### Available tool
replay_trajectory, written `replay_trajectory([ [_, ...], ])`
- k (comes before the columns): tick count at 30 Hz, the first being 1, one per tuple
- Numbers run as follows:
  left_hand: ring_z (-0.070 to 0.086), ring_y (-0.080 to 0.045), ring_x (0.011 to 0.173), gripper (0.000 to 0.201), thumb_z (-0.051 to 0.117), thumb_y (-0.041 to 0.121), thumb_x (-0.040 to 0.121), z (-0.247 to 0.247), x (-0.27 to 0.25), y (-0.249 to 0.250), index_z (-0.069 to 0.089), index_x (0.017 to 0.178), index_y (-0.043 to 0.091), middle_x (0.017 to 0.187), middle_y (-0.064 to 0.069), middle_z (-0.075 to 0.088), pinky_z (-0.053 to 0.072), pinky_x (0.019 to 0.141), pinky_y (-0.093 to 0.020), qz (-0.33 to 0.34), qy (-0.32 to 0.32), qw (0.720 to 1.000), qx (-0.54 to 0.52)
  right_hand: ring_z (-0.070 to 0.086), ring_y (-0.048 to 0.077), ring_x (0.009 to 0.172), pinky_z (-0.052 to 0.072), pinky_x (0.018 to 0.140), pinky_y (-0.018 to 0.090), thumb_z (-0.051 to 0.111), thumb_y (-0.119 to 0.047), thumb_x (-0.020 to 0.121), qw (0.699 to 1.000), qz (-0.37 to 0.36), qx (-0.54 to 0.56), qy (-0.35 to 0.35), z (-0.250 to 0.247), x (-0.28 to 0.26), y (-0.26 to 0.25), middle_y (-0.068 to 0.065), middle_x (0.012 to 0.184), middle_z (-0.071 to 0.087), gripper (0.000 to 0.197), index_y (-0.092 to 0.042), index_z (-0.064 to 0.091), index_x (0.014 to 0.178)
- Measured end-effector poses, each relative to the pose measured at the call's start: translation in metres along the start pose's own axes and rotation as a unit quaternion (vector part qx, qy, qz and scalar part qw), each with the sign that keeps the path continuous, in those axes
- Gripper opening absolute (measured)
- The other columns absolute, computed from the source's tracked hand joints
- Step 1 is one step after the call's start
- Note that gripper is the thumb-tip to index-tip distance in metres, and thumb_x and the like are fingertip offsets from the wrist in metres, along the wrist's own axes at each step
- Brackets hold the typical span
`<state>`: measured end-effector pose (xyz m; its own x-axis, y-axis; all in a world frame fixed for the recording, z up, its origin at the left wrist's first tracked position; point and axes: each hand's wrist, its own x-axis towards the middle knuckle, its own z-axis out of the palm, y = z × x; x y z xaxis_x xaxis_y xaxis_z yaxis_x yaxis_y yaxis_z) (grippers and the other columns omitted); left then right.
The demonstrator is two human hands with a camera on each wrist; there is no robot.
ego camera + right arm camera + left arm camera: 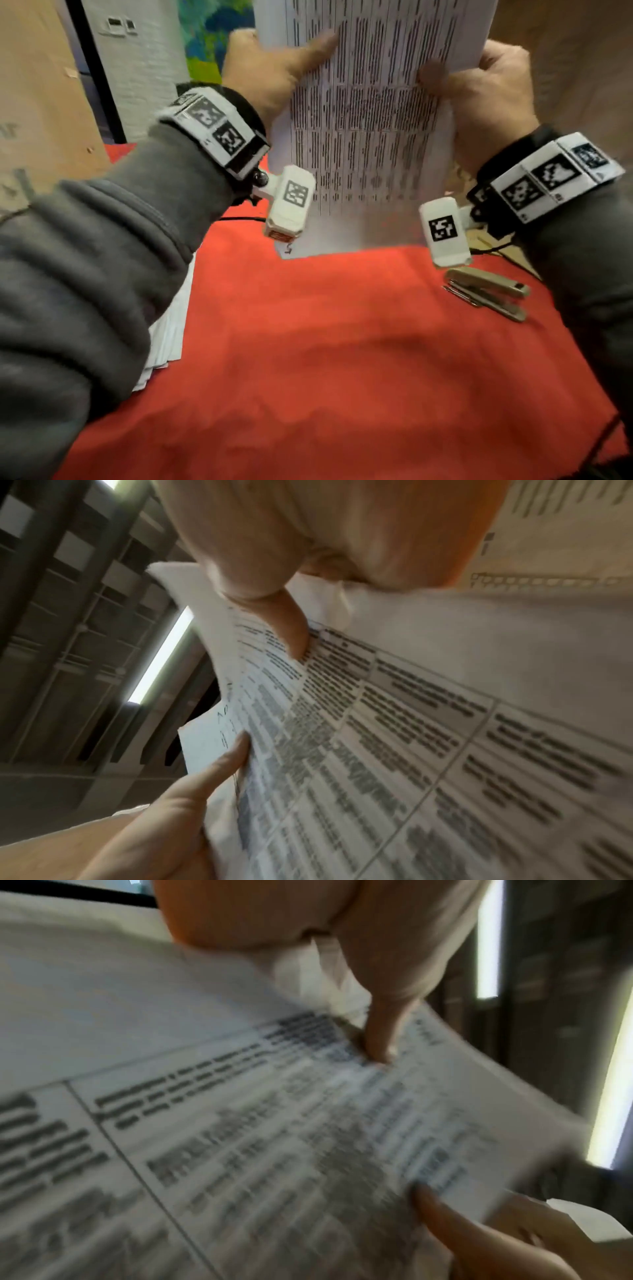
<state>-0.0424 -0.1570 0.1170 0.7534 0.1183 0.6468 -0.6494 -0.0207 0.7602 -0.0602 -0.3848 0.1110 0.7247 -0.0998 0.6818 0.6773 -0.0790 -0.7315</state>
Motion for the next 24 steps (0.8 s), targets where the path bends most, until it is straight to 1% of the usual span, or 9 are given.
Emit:
replay_trajectory([
  [3, 0.074, -0.011, 0.088, 0.045, 0.087, 0.049, 0.076, 0.008, -0.001, 0.009, 0.065, 0.091, 0.013, 0.092, 0.006, 0.075, 0.059, 0.080, -0.024, 0.067, 0.093, 0.987, 0.109, 0.077, 0.036, 0.095, 0.062, 0.082, 0.056, 0.068, 0.002, 0.078, 0.999, -0.001, 0.025, 0.022, 0.010, 0.002, -0.004, 0.020, 0.106, 0.077, 0.030, 0.005, 0.073, 0.108],
  [5, 0.070, -0.011, 0.094, 0.045, 0.086, 0.049, 0.077, 0.008, 0.003, 0.006, 0.058, 0.094, 0.018, 0.098, 0.006, 0.069, 0.057, 0.082, -0.018, 0.073, 0.108, 0.984, 0.122, 0.076, 0.042, 0.093, 0.062, 0.078, 0.061, 0.067, 0.000, 0.076, 0.999, -0.004, 0.040, 0.036, 0.014, 0.006, -0.009, 0.028, 0.106, 0.075, 0.031, 0.010, 0.071, 0.105],
  [7, 0.074, -0.016, 0.095, 0.040, 0.089, 0.044, 0.076, 0.007, 0.002, 0.004, 0.063, 0.091, 0.018, 0.099, -0.001, 0.074, 0.061, 0.085, -0.031, 0.065, 0.097, 0.987, 0.109, 0.075, 0.044, 0.093, 0.061, 0.078, 0.063, 0.065, 0.002, 0.078, 0.997, 0.000, 0.066, 0.037, 0.016, 0.008, -0.008, 0.032, 0.108, 0.073, 0.025, 0.009, 0.070, 0.102],
  [10, 0.077, -0.021, 0.089, 0.032, 0.093, 0.034, 0.073, 0.004, -0.007, -0.007, 0.075, 0.088, 0.012, 0.100, -0.013, 0.080, 0.063, 0.082, -0.043, 0.018, 0.088, 0.994, 0.064, 0.075, 0.039, 0.099, 0.061, 0.085, 0.059, 0.065, 0.007, 0.080, 0.996, 0.045, 0.072, 0.017, 0.014, -0.005, 0.014, 0.027, 0.112, 0.074, 0.029, 0.008, 0.070, 0.109],
  [13, 0.077, -0.024, 0.098, 0.028, 0.092, 0.015, 0.077, -0.001, -0.035, -0.048, 0.079, 0.100, 0.004, 0.107, -0.014, 0.079, 0.061, 0.093, -0.047, -0.078, 0.050, 0.996, 0.000, 0.076, 0.034, 0.099, 0.060, 0.090, 0.057, 0.070, 0.009, 0.084, 0.990, 0.138, 0.030, -0.001, 0.013, -0.036, 0.054, 0.021, 0.109, 0.076, 0.030, 0.005, 0.072, 0.114],
  [16, 0.078, -0.026, 0.100, 0.037, 0.093, 0.020, 0.076, -0.008, -0.049, -0.076, 0.078, 0.106, 0.003, 0.103, -0.010, 0.081, 0.061, 0.094, -0.048, -0.134, 0.041, 0.990, 0.000, 0.076, 0.034, 0.099, 0.060, 0.092, 0.057, 0.072, 0.006, 0.087, 0.984, 0.174, 0.015, 0.025, 0.016, -0.048, 0.073, 0.019, 0.108, 0.077, 0.025, 0.004, 0.073, 0.111],
  [19, 0.077, -0.029, 0.101, 0.040, 0.092, 0.026, 0.073, -0.009, -0.041, -0.070, 0.079, 0.104, 0.005, 0.104, -0.012, 0.080, 0.061, 0.094, -0.050, -0.120, 0.036, 0.992, -0.003, 0.077, 0.034, 0.099, 0.061, 0.089, 0.057, 0.071, 0.004, 0.088, 0.981, 0.190, 0.030, 0.006, 0.015, -0.041, 0.069, 0.018, 0.109, 0.077, 0.026, 0.002, 0.071, 0.115],
  [21, 0.078, -0.023, 0.098, 0.028, 0.090, 0.024, 0.079, -0.007, -0.036, -0.058, 0.079, 0.101, 0.011, 0.103, -0.009, 0.080, 0.062, 0.093, -0.045, -0.091, 0.025, 0.995, 0.022, 0.077, 0.034, 0.098, 0.061, 0.088, 0.057, 0.071, 0.004, 0.087, 0.979, 0.199, 0.038, 0.001, 0.013, -0.036, 0.062, 0.017, 0.109, 0.078, 0.030, 0.002, 0.071, 0.117],
  [24, 0.073, 0.005, 0.081, 0.027, 0.081, 0.025, 0.090, -0.011, -0.022, -0.042, 0.076, 0.113, 0.011, 0.098, 0.009, 0.075, 0.058, 0.078, -0.014, -0.078, -0.014, 0.990, 0.116, 0.075, 0.038, 0.103, 0.061, 0.087, 0.057, 0.062, 0.010, 0.090, 0.965, 0.244, 0.099, -0.020, 0.010, -0.034, 0.050, 0.019, 0.116, 0.076, 0.033, 0.003, 0.067, 0.122],
])
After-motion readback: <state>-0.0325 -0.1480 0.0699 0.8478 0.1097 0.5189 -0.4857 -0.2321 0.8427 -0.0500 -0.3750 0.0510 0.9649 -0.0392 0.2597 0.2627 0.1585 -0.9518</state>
